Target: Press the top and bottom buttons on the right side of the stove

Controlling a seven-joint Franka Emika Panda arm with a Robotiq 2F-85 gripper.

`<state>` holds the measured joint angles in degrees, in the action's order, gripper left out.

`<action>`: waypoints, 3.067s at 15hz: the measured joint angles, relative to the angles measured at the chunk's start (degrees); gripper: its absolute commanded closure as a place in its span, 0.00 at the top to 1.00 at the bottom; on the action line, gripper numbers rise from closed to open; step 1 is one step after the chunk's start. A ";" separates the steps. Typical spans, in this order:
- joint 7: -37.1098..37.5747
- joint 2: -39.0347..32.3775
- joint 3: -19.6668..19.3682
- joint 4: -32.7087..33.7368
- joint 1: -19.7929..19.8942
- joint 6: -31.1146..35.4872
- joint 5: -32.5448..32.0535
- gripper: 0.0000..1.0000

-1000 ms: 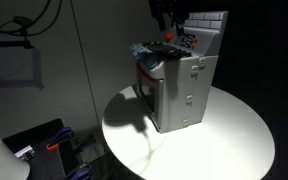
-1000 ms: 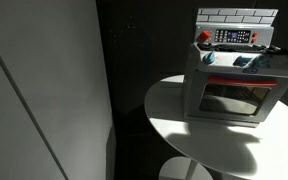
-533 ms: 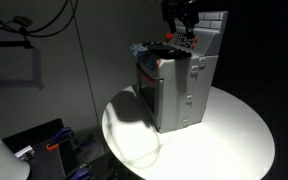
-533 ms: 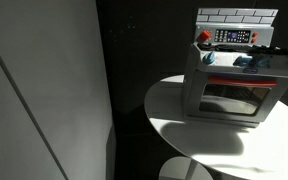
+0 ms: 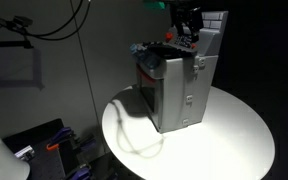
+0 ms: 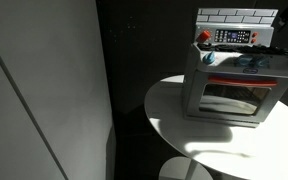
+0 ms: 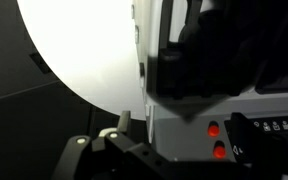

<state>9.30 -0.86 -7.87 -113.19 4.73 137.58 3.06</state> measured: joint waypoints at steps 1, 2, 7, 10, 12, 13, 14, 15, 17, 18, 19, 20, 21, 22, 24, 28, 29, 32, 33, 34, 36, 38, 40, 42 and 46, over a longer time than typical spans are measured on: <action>1.06 -0.58 0.12 0.56 0.00 0.30 -0.61 1.00; 2.07 -1.12 0.21 1.05 -0.02 0.46 -1.24 1.00; 2.95 -1.92 0.55 1.92 -0.06 0.42 -1.98 1.00; 2.95 -1.87 0.61 1.92 -0.06 0.41 -1.98 1.00; 2.95 -2.02 0.61 1.91 -0.06 0.43 -1.97 1.00; 2.95 -2.14 0.61 1.92 -0.06 0.45 -1.97 1.00; 2.96 -2.27 0.61 1.92 -0.06 0.46 -1.98 1.00; 2.97 -2.43 0.61 1.94 -0.06 0.49 -1.98 1.00; 3.01 -2.82 0.61 2.12 -0.02 0.57 -1.98 1.00; 3.03 -3.02 0.59 2.28 -0.01 0.66 -1.98 1.00; 3.07 -3.23 0.57 2.46 0.00 0.87 -1.98 1.00; 3.16 -3.44 0.56 2.65 0.01 1.20 -1.98 1.00; 3.28 -3.70 0.55 2.91 0.01 1.54 -1.98 1.00; 3.50 -3.99 0.53 3.23 0.01 1.93 -2.02 1.00; 4.11 -4.61 0.46 3.95 0.01 2.52 -2.17 1.00; 5.05 -6.07 0.25 5.43 0.01 3.06 -2.25 1.00; 5.21 -6.42 0.20 5.79 0.01 3.06 -2.26 1.00; 5.53 -7.41 0.14 6.85 0.01 3.06 -2.26 1.00; 5.70 -7.70 0.14 7.13 0.00 3.06 -2.26 1.00; 5.96 -7.98 0.14 7.38 0.00 3.06 -2.26 1.00; 6.33 -8.55 0.14 7.89 -0.03 3.06 -2.26 1.00; 6.44 -9.10 0.14 8.37 -0.05 3.06 -2.26 1.00; 6.48 -9.60 0.17 8.76 -0.06 3.06 -2.26 1.00; 6.52 -10.06 0.20 9.18 -0.09 3.04 -2.25 1.00; 6.58 -10.83 0.29 9.93 -0.22 3.01 -2.19 1.00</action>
<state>15.88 -11.69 -7.58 -103.26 4.50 140.60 0.86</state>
